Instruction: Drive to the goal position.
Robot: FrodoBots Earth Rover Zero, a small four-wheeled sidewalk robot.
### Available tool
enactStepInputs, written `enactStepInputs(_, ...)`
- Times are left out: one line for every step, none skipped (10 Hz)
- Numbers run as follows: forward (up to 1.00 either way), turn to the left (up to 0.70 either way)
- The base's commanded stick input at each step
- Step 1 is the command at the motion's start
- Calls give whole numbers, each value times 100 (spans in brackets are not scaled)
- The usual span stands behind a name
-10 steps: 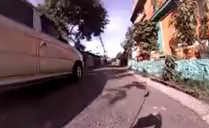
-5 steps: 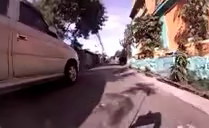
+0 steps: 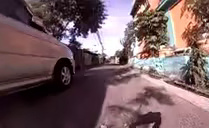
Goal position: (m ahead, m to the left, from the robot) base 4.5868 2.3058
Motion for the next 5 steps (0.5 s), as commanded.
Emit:
enactStepInputs(100,0)
enactStepInputs(100,0)
enactStepInputs(100,0)
enactStepInputs(100,0)
enactStepInputs(100,0)
